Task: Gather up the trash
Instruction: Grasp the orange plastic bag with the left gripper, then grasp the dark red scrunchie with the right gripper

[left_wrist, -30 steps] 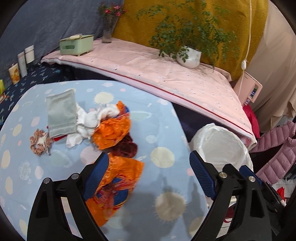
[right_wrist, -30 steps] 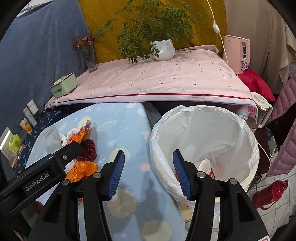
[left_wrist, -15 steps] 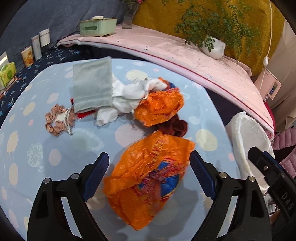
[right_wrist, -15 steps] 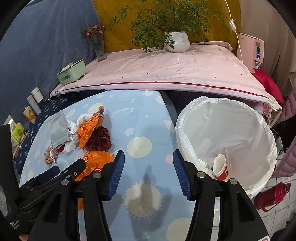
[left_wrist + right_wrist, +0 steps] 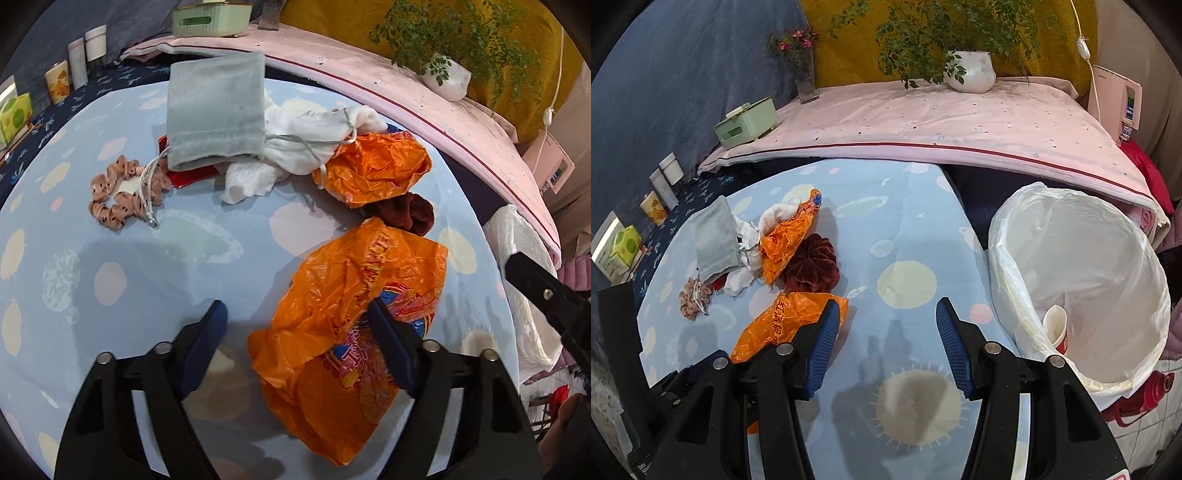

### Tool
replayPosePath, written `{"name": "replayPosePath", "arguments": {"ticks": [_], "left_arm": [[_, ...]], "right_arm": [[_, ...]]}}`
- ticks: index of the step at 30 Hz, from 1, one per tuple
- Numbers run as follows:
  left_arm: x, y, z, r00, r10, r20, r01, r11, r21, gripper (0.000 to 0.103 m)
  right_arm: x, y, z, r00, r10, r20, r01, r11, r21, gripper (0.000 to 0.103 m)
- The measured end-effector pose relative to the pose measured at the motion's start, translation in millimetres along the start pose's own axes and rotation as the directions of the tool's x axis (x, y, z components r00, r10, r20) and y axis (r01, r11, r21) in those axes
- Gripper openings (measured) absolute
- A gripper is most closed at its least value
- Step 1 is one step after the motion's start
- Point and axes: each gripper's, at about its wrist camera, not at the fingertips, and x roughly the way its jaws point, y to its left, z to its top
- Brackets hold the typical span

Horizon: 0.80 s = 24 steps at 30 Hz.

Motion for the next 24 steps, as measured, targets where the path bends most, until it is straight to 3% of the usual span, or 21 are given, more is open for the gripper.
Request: {"name": "replayPosePath", "arguments": {"ticks": [4, 5, 6, 22, 24], "left_arm": [[-1.9, -1.1, 3.8, 1.000, -0.028, 0.007, 0.028, 0.999, 0.022, 0.037], [-2.3, 0.4, 5.2, 0.999, -0.049, 0.000, 0.049, 0.999, 0.023, 0.020], [-2.7, 2.3, 6.7, 0.998, -0.066, -0.008, 0.066, 0.998, 0.017, 0.018], [-32.9, 54.7, 34.5, 0.997, -0.024, 0.079, 0.030, 0.997, -0.068, 0.015], [-33.2, 58.1, 35.7, 0.997, -0.022, 0.080, 0.028, 0.997, -0.070, 0.015]], "right_arm": [[8.6, 10.3, 2.5, 1.000, 0.020, -0.011, -0.020, 1.000, -0.007, 0.053], [10.9, 13.3, 3.7, 1.000, 0.026, -0.013, -0.026, 1.000, -0.010, 0.053], [13.1, 16.3, 5.4, 0.999, 0.030, -0.013, -0.030, 0.999, -0.013, 0.053], [68.1, 62.2, 16.5, 0.991, 0.109, -0.078, -0.112, 0.993, -0.043, 0.053], [75.2, 65.0, 14.4, 0.989, 0.113, -0.094, -0.117, 0.992, -0.042, 0.046]]}}
